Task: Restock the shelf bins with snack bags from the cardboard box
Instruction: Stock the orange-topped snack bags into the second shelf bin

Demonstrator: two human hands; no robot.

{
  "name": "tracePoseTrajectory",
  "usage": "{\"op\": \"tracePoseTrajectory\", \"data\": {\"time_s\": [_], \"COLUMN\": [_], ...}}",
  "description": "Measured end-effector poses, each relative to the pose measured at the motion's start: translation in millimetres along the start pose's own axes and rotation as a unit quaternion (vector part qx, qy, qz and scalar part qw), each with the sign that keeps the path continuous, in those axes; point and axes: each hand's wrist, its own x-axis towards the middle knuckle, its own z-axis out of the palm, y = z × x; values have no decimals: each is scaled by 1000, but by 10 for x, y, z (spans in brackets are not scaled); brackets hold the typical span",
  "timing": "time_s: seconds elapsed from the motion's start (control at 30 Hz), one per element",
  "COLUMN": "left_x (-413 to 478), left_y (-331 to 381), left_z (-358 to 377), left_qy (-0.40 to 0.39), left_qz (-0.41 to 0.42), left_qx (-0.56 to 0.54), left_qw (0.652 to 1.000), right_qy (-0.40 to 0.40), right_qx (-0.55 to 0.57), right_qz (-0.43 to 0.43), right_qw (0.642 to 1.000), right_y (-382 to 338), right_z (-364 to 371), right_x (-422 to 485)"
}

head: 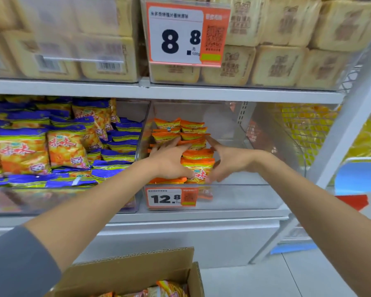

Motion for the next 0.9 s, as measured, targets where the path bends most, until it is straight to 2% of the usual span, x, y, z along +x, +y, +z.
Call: {"op": "tracePoseTrajectory", "data": {"time_s": [0.07,0.13,0.3,0.37,0.43,0.53,0.63,0.7,0.73,0.8,0.9], "left_x": [3,7,12,-10,-87,-310,-683,-982,-1142,-1457,-1900], "left_y": [8,11,8,7,22,70,102,76,42,-82,-424], "left_z": [7,17,9,-18,-57,-124,-130,-52,13,204,657], "left_qy": [0,-1,0,11,54,153,219,237,229,195,125], "left_qz": [-2,-4,-5,0,30,71,76,80,74,45,-33], "left_qx": [-10,-11,-17,-46,-112,-192,-252,-275,-287,-310,-312], "left_qw": [1000,1000,1000,999,992,967,940,928,927,930,941], "right_qy": [42,85,89,85,113,206,355,413,415,372,232], "right_qx": [-90,-122,-86,-34,13,-43,-121,-132,-125,-114,-120], "right_qz": [-35,-76,-102,-84,-60,-48,-83,-133,-149,-156,-117], "right_qw": [994,986,987,992,992,976,923,891,889,908,958], "right_y": [14,7,34,31,-18,-134,-242,-348,-416,-496,-413], "right_z": [140,214,241,225,213,254,481,761,935,1318,1949], "right_x": [53,94,67,-2,-118,-320,-492,-616,-680,-755,-704]}}
